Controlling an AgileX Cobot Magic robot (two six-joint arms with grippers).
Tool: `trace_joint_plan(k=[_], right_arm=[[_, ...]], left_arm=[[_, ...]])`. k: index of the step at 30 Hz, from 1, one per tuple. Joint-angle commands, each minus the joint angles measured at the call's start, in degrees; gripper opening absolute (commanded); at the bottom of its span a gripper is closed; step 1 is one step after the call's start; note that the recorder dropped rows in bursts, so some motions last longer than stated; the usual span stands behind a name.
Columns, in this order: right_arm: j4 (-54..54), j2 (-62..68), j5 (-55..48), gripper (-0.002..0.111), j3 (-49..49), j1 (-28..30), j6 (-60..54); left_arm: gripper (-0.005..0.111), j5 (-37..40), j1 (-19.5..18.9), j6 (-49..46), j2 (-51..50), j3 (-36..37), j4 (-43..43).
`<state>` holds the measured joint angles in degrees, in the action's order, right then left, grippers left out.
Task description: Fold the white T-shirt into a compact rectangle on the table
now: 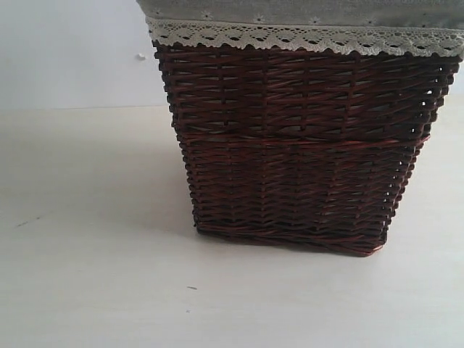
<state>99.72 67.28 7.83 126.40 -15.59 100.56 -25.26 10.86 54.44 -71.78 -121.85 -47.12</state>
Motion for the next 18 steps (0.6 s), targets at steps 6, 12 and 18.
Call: trace_joint_plan(k=[6, 12, 18], right_arm=[[0.23, -4.56, -1.76, 0.000, 4.02, -0.01, -2.81], [0.23, -6.53, 1.30, 0.000, 4.02, -0.01, -1.76], [0.23, -7.28, 4.80, 0.000, 0.53, -0.01, 0.74]], left_arm=[[0.000, 0.84, 0.75, -6.07, 5.57, -4.63, 4.23], [0.000, 3.23, 0.75, 3.62, 7.07, -4.63, -1.19], [0.000, 3.92, 0.75, 27.95, 7.34, -2.68, -25.16]])
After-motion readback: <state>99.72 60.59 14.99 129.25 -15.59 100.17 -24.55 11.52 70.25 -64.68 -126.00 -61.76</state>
